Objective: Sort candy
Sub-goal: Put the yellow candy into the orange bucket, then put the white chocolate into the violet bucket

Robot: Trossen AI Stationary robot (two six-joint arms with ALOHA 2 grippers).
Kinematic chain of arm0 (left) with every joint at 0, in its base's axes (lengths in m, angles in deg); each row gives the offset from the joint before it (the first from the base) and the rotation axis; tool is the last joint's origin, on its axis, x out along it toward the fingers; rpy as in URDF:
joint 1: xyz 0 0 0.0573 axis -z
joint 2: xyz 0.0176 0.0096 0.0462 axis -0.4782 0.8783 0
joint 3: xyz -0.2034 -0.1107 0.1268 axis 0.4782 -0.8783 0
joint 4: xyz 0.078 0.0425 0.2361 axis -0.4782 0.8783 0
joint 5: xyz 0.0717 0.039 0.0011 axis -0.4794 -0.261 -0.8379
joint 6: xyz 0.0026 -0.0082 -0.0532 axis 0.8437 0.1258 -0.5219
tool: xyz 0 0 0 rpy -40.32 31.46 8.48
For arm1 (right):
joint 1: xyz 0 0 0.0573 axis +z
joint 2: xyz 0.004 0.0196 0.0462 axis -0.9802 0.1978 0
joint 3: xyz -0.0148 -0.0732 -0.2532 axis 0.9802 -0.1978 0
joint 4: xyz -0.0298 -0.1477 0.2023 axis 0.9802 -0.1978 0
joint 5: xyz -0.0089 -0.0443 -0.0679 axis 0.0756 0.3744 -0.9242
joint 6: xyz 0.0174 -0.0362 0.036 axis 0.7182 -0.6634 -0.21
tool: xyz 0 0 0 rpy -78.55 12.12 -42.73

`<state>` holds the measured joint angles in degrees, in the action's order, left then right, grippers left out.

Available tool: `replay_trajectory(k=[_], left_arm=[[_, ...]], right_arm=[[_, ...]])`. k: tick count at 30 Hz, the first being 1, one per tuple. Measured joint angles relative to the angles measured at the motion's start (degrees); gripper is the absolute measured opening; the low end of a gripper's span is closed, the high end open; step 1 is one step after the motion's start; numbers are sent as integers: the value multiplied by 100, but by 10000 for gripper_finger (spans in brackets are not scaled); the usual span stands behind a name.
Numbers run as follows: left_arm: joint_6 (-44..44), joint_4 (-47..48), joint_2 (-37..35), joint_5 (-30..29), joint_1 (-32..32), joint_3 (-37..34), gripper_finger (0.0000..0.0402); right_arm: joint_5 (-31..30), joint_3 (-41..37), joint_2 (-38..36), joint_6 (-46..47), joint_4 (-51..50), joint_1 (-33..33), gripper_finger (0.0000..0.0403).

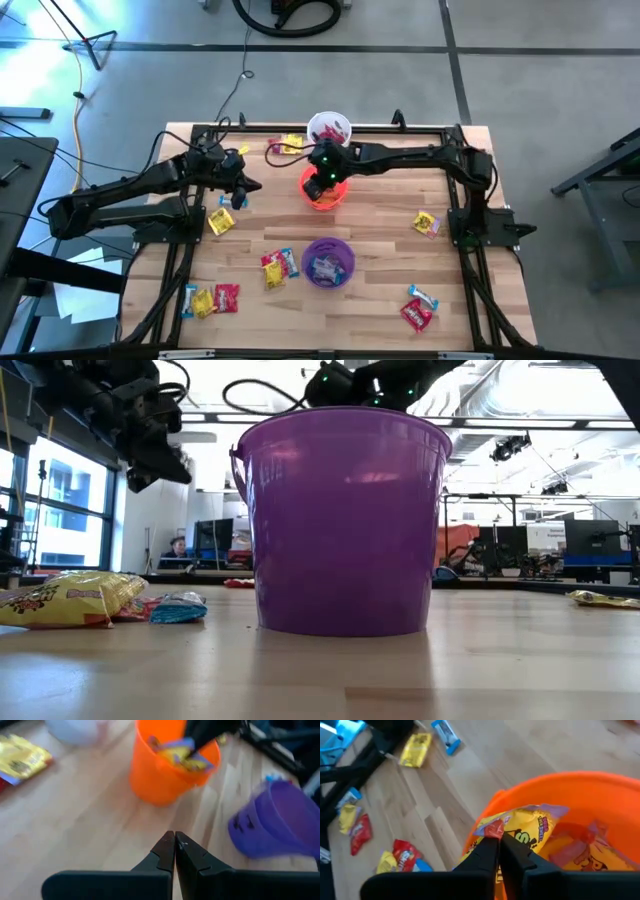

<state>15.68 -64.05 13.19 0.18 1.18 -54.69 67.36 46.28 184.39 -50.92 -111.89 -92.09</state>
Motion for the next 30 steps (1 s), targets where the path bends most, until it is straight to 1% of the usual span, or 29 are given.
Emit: replay_trajectory(k=[3,7,9,11,15,19,22,26,28,30], left_arm=[[48,327,17,79,2,0,0],[51,827,171,-50,-4,1,0],[1,965,340,-169,7,1,0],[-98,903,528,-305,39,1,1],[-387,951,1054,-444,47,3,22],[-820,1028,1650,-551,47,3,63],[-771,1095,2022,-684,47,87,95],[-120,1597,2446,-772,47,572,129],[356,2026,2662,-822,47,852,139],[593,2168,2884,-766,47,1030,145]], right_arm=[[-43,79,18,-62,-51,-2,44],[-93,382,12,-233,-434,-2,103],[-158,604,12,-415,-611,-2,131],[-188,838,10,-618,-895,-2,156],[-392,1447,10,-1024,-1543,-2,188],[-610,2099,10,-1415,-2378,-21,194],[-602,2525,6,-1756,-2885,-73,189],[-584,2696,-89,-2199,-3350,-197,179],[-505,2698,-201,-2340,-3507,-287,174],[-430,2700,-346,-2505,-3655,-391,173]])
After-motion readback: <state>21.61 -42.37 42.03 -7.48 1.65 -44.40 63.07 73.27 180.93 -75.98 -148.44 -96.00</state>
